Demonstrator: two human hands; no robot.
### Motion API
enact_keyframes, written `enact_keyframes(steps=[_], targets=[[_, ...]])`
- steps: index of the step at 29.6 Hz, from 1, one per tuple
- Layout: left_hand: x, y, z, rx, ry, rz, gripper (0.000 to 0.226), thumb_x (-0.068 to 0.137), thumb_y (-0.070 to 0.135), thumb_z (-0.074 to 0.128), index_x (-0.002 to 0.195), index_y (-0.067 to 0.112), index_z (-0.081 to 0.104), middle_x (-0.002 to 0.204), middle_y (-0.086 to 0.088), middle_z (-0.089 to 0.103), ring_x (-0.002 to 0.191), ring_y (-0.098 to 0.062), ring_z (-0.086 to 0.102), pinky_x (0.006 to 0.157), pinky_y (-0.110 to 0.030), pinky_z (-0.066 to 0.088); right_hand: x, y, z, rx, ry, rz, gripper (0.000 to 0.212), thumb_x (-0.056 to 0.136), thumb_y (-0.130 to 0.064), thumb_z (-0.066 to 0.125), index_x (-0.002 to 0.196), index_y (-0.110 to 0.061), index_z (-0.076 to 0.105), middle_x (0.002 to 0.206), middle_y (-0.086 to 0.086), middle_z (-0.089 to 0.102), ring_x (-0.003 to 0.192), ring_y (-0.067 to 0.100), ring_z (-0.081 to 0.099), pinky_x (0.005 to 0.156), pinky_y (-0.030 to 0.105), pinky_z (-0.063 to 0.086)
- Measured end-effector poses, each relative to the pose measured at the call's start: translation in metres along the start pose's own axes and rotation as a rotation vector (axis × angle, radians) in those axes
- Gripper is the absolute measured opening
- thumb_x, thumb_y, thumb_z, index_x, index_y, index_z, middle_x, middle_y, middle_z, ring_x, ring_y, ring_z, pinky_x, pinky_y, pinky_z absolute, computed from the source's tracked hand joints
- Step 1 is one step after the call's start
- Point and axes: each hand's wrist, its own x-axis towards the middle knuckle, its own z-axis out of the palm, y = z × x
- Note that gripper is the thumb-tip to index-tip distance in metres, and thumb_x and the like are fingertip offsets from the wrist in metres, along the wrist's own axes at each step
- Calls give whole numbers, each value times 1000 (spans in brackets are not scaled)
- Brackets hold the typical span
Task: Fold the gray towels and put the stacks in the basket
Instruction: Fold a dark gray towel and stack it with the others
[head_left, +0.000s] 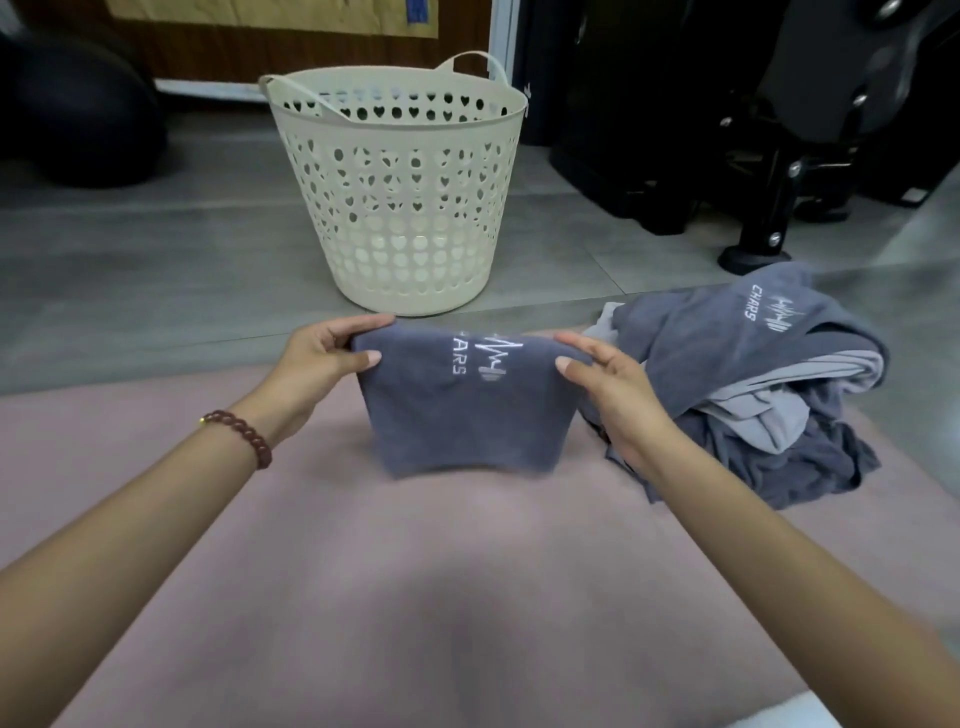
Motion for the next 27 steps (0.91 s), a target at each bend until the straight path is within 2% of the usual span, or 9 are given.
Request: enact_keyframes(steps=[4,7,10,13,17,20,22,24,27], targets=[[-21,-18,-1,5,-21,-20,54,80,-19,55,87,31,75,89,22,71,85,7,62,78,-8,47,-22,27,3,-45,57,-130,33,86,4,60,103,-24,64,112,-13,63,110,1,55,95,16,42],[-63,-66,0,18,-57,-164,53,77,-19,59,77,32,76,85,20,72,83,8,63,75,-6,46,-59,85,-3,-283,-14,-102,47,79,12,59,101,-29,64,101,-27,66,103,-9,57,91,11,40],[-112,-118,0,87,-202,-338,46,75,-18,61,87,24,75,91,14,72,84,3,63,73,-9,48,-106,145,-7,-517,-80,2,45,67,-24,58,102,-52,66,101,-22,67,98,-4,59,93,25,43],[-147,-147,6,147,-230,-434,34,80,-23,52,91,5,67,78,1,65,63,0,54,58,-7,40,-137,182,-5,-586,-104,79,50,62,-46,50,102,-75,47,85,-14,60,72,1,52,85,37,42],[-146,-154,9,200,-107,-358,21,74,-3,54,77,17,52,60,12,55,61,-2,48,58,-20,37,-135,172,8,-408,56,150,38,72,-35,64,106,-48,51,95,-11,61,80,9,56,89,40,44],[-134,-151,9,171,-79,-287,30,72,10,62,87,30,45,75,13,58,72,-7,53,65,-25,44,-105,160,13,-262,207,320,35,86,-20,67,109,-21,41,80,-8,57,78,12,59,81,29,50],[-124,-152,16,111,-23,-281,40,82,-3,64,96,27,41,89,4,59,76,-4,57,67,-16,48,-85,152,17,-181,195,360,34,87,-18,66,112,-12,43,81,-5,59,76,8,59,73,18,50],[-116,-149,26,82,8,-280,39,86,-6,57,103,24,39,100,-9,57,84,-10,58,71,-14,50,-69,150,19,-215,150,383,30,86,-19,67,109,-6,53,87,7,66,82,18,64,80,27,53],[-114,-149,30,122,-4,-228,36,91,-1,53,106,27,37,104,-7,59,86,-7,61,74,-16,51,-64,154,17,-228,149,405,20,89,-11,61,106,0,61,96,15,67,90,26,63,81,35,51]])
